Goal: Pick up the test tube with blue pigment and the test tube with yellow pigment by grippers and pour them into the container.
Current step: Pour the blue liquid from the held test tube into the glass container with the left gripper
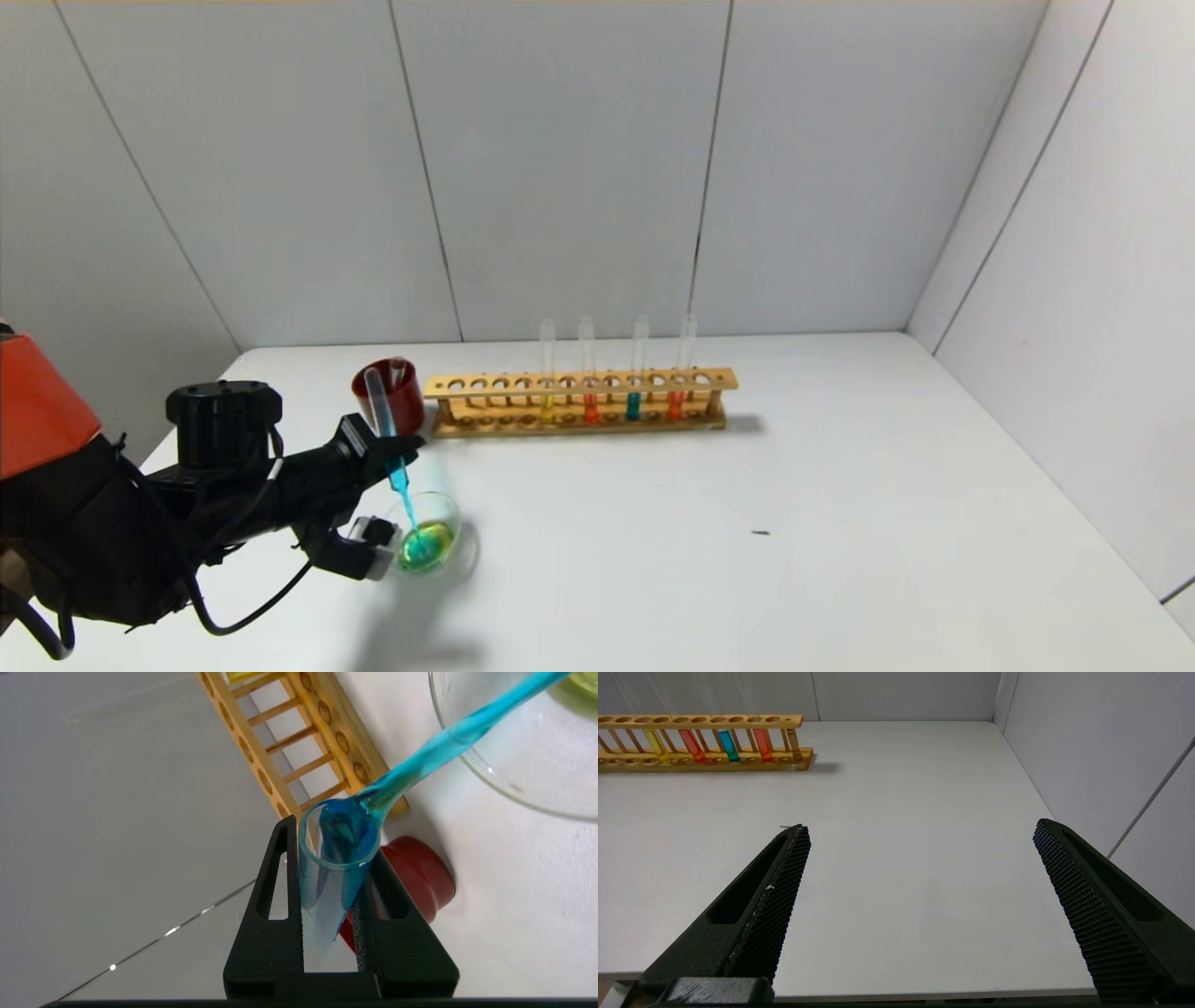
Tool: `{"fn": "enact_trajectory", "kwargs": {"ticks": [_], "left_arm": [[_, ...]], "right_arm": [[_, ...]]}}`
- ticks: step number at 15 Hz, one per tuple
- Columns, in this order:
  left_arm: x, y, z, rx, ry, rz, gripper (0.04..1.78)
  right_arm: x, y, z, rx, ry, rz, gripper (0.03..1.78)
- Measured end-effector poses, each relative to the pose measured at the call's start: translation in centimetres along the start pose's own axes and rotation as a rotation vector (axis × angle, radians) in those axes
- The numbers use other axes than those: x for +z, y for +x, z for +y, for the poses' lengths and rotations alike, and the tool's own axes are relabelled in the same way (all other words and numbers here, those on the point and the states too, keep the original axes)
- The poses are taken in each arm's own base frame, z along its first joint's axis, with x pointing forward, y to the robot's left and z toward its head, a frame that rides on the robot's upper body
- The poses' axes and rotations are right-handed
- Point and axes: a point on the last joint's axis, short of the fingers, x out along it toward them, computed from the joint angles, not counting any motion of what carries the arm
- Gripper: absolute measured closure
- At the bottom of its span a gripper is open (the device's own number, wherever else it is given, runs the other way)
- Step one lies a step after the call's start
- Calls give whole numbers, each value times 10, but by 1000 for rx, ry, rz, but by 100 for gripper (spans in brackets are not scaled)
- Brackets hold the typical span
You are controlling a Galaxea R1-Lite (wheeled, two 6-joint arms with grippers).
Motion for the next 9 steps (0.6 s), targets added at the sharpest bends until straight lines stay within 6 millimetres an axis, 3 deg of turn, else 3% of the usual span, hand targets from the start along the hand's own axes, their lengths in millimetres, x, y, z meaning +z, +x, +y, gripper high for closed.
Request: {"fn": "enact_trajectory", "kwargs": {"ticks": [9], "left_arm": [[1, 4, -3, 2, 33, -3, 148]], "right_arm": [[0, 0, 0, 0, 0, 0, 6]]}}
